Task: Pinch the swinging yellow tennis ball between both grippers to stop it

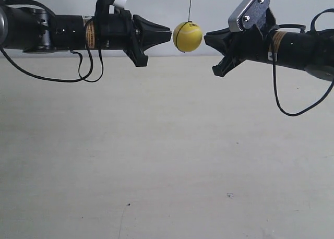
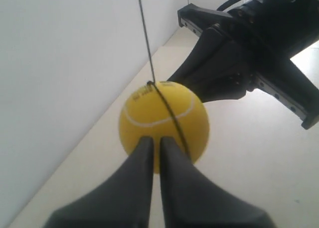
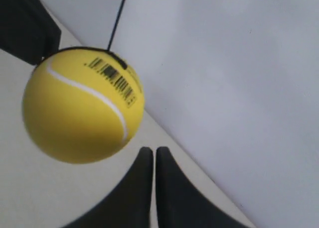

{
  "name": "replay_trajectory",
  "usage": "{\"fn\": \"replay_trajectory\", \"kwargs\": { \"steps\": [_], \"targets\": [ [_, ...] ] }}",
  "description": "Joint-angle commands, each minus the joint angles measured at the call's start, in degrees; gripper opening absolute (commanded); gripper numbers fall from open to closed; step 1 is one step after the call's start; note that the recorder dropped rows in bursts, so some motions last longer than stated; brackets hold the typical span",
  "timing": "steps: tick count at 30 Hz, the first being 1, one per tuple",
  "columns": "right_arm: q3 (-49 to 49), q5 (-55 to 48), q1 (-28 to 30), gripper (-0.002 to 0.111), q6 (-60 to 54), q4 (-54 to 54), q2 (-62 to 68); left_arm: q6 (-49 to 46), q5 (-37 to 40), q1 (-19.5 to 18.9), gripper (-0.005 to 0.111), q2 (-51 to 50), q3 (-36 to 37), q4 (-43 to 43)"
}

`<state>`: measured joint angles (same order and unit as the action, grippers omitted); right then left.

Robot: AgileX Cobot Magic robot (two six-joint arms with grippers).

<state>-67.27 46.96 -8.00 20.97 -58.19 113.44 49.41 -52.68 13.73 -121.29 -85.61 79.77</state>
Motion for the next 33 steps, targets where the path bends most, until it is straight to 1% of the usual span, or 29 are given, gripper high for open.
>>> {"fn": "replay_trajectory", "kwargs": {
  "steps": [1, 5, 10, 12, 14, 22, 26, 33],
  "targets": [
    [-0.27, 1.19, 0.05, 0.0, -0.29, -0.03, -0.24, -0.88, 1.55, 0.16, 0.005, -0.36, -0.68, -1.82],
    [-0.27, 1.45, 0.05, 0.0, -0.18, -0.03, -0.24, 1.98, 1.99, 0.16, 0.005, -2.9, -3.85, -1.04],
    [-0.27, 1.56, 0.05, 0.0, -0.17, -0.03, -0.24, 7.84, -1.13, 0.16, 0.005, -6.74, -9.27, 1.74],
    [-0.27, 1.58, 0.05, 0.0, -0.06, -0.03, -0.24, 8.49, -3.16, 0.16, 0.005, -7.68, -10.4, 2.29],
    [-0.27, 1.58, 0.05, 0.0, -0.06, -0.03, -0.24, 8.63, -4.56, 0.16, 0.005, -8.02, -10.92, 2.29],
    [-0.27, 1.68, 0.05, 0.0, 0.04, -0.03, -0.24, 9.82, -6.02, 0.27, 0.005, -8.02, -10.91, 3.7],
    [-0.27, 1.68, 0.05, 0.0, 0.16, -0.03, -0.24, 11.02, -6.02, 0.5, 0.005, -8.02, -10.91, 5.29],
    [-0.27, 2.5, 0.05, 0.0, 0.8, -0.26, -0.24, 11.01, -5.81, 1.7, 0.005, -8.02, -10.91, 5.29]
  ]
}}
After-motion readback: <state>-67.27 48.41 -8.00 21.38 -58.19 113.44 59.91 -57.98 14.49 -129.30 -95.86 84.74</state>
